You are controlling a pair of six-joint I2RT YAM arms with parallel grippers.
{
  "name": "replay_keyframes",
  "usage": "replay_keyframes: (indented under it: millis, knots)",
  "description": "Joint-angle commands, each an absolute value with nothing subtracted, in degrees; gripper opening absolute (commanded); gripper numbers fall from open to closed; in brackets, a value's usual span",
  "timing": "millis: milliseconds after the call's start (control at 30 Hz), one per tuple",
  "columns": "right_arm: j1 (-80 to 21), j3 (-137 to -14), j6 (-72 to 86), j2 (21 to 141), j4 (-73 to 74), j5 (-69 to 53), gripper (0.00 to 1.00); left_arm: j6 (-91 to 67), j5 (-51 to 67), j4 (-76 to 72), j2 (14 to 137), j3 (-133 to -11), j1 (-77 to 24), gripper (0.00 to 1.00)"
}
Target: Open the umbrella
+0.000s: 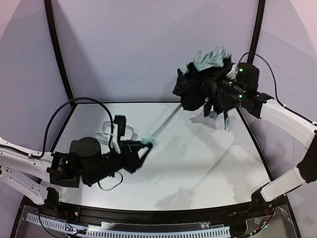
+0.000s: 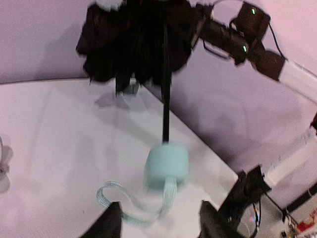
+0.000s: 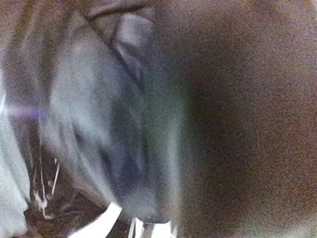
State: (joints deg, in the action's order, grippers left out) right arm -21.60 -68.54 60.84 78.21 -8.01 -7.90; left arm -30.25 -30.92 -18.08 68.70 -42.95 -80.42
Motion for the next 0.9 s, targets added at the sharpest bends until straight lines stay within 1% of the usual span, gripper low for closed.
replay_keyframes:
  millis: [0,167,267,333,400,467,633,733,867]
  knots:
    - [-14.4,-67.5,54.3,75.4,-33.1,-6.3,0.0,-32.7,-33.2,-1.0,69.1,-47.5,-83.4,0.97]
    - [-14.8,-65.1,51.2,72.2,-33.1,-14.2,0.0,-35.9,-35.5,11.7,68.0,-53.0,-83.3,0.99]
    - [-16.1,-62.6,49.7,70.4,-35.8,-18.2,0.0,-35.2,-33.5,11.6,67.7,-55.6,-82.8,0.99]
    - [-18.7,-62.7,45.5,69.5,-34.3,-20.5,0.0,-34.7,-28.1,11.5,68.6,-59.0,-80.9,0.99]
    - [-20.8,-62.5,42.4,68.9,-34.3,-22.2,0.0,-34.2,-18.7,10.5,70.6,-62.5,-77.5,0.99]
    - [-21.9,-62.8,42.8,68.8,-34.4,-25.0,0.0,-32.9,-11.5,9.8,72.5,-65.1,-74.5,0.99]
    - [-25.9,-62.1,39.8,67.3,-31.8,-22.1,0.0,-30.6,1.0,7.1,78.4,-70.1,-71.0,0.99]
    - [-26.7,-61.2,40.4,67.3,-32.5,-19.9,0.0,-30.2,4.8,6.5,84.8,-73.0,-70.8,0.99]
    - [-28.1,-61.4,39.3,67.6,-31.9,-15.7,0.0,-31.7,6.5,4.1,90.6,-75.2,-70.7,0.99]
